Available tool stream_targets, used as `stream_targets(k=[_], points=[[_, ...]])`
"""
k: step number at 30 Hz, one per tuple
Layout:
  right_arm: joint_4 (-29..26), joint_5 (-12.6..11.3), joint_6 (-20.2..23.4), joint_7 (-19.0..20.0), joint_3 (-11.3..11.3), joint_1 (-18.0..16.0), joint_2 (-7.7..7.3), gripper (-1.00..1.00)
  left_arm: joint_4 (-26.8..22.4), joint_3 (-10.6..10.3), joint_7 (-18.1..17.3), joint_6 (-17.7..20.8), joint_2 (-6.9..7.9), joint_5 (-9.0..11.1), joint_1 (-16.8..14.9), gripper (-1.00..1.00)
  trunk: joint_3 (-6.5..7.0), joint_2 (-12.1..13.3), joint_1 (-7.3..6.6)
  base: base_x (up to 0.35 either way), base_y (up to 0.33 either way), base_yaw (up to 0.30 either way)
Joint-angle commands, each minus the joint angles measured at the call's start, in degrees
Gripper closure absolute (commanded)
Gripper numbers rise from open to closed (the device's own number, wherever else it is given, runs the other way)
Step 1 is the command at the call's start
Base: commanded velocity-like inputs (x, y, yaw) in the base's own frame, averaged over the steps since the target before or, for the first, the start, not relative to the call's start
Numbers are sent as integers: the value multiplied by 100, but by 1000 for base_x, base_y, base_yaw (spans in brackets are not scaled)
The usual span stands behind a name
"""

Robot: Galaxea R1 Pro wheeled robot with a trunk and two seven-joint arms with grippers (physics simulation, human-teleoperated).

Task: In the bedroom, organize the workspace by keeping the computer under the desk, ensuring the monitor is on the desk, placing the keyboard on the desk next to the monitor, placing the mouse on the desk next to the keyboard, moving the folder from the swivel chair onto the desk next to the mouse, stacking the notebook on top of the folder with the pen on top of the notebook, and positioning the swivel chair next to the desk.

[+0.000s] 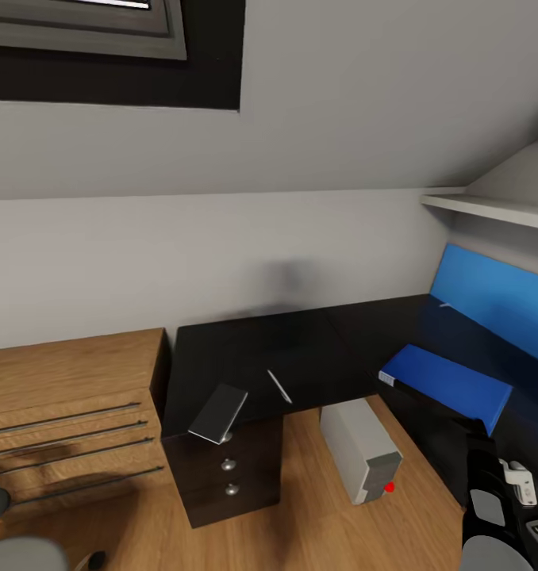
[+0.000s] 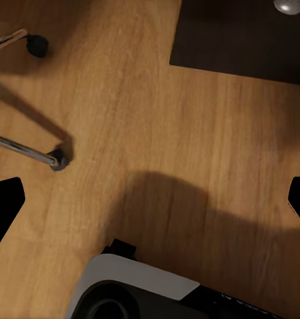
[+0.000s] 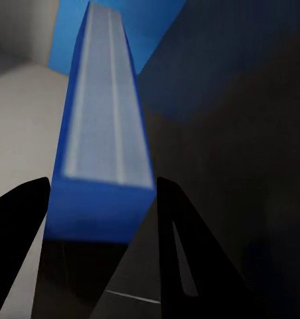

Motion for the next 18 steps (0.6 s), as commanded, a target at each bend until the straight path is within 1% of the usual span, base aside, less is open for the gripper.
stream_targets(k=[1, 5, 12, 18], points=[[4, -45, 8, 42, -22, -8, 2, 100, 1, -21, 14, -17, 2, 43, -3, -100, -8, -6, 2, 104, -164, 0], [12, -45, -6, 40, -22, -9, 2, 100, 1, -23, 14, -15, 7, 43, -3, -100, -8, -6, 2, 44, -69, 0], [148, -42, -9, -39, -21, -8, -3, 100, 2, -24, 14, -15, 8, 43, -3, -100, -8, -6, 2, 17, -11, 0], [208, -45, -10, -75, -21, -9, -5, 100, 2, -24, 14, -20, 7, 43, -3, -100, -8, -6, 2, 188, -55, 0]])
